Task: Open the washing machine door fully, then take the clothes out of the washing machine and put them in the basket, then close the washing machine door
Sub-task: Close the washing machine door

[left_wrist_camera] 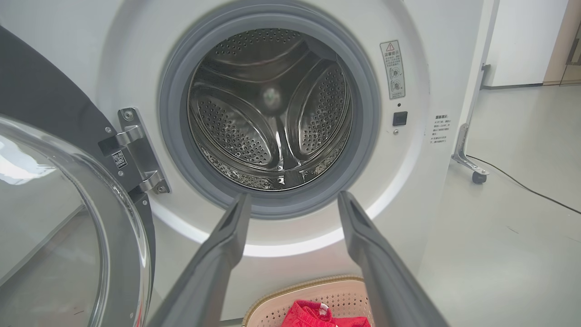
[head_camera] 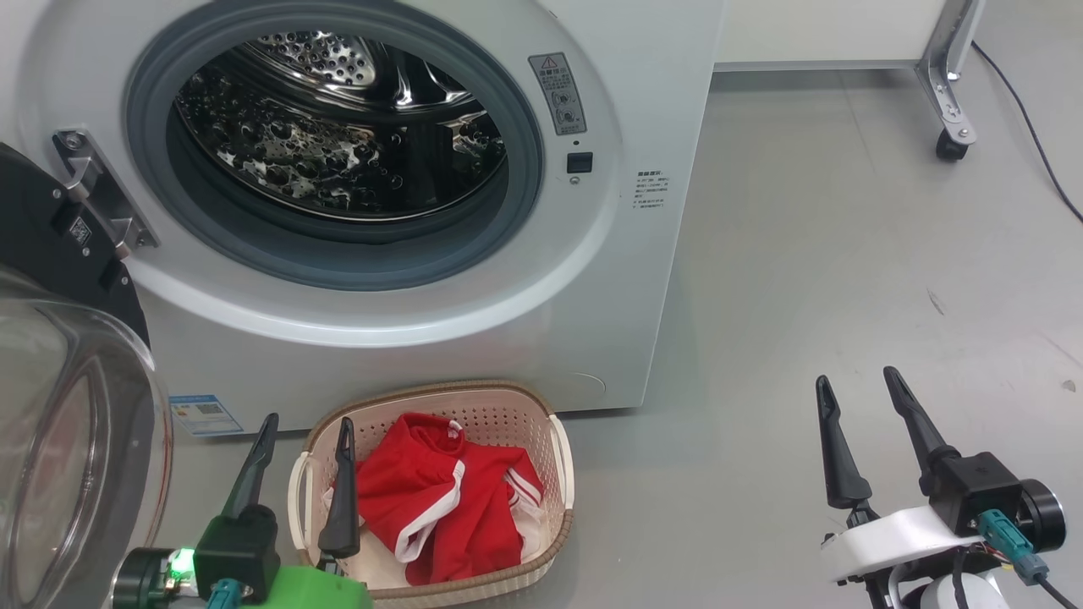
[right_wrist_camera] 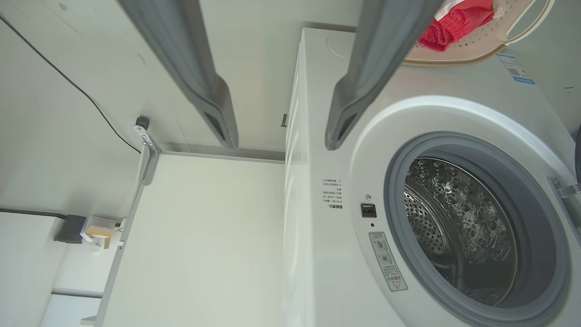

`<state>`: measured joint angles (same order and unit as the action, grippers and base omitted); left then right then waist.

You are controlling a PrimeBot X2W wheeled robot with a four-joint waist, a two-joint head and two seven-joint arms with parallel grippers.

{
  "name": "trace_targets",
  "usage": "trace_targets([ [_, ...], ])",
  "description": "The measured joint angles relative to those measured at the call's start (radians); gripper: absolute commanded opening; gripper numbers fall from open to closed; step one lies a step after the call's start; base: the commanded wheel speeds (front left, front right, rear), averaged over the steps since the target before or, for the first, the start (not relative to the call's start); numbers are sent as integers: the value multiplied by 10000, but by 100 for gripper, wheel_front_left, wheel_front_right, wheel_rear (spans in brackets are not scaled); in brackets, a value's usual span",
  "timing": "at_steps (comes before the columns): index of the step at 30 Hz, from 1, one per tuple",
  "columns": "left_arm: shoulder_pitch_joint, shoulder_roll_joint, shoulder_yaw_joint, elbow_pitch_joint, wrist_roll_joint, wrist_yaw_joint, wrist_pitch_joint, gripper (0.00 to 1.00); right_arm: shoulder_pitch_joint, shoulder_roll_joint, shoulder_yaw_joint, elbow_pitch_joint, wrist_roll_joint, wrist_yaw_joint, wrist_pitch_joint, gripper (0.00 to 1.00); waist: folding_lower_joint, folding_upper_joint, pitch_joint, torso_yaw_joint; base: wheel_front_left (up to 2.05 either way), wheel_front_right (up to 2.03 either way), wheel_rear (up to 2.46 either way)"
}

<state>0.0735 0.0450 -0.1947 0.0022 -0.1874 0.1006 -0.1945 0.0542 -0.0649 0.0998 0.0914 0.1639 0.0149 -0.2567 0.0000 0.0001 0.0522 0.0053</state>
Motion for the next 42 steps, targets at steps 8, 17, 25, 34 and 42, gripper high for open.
trace_targets([
  [8,145,4,-4,-109,96,2,98,100,66,0,15,-10,0,-2,0,100,0,0,-79,-12,-11,11,0],
  [17,199,17,4,-245,207,59,230,100,133,10,54,-44,0,-17,0,100,0,0,-146,-31,-40,40,0],
  [25,265,17,6,-420,209,82,276,100,174,13,56,-42,0,-75,0,100,0,0,-189,-13,-69,69,0],
  [34,332,21,-52,-535,221,82,366,100,174,13,59,-90,0,-77,2,100,0,0,-186,4,-96,96,0],
  [42,345,21,-58,-671,263,82,408,100,177,10,59,-115,0,-90,2,100,0,0,-150,14,-87,87,0],
])
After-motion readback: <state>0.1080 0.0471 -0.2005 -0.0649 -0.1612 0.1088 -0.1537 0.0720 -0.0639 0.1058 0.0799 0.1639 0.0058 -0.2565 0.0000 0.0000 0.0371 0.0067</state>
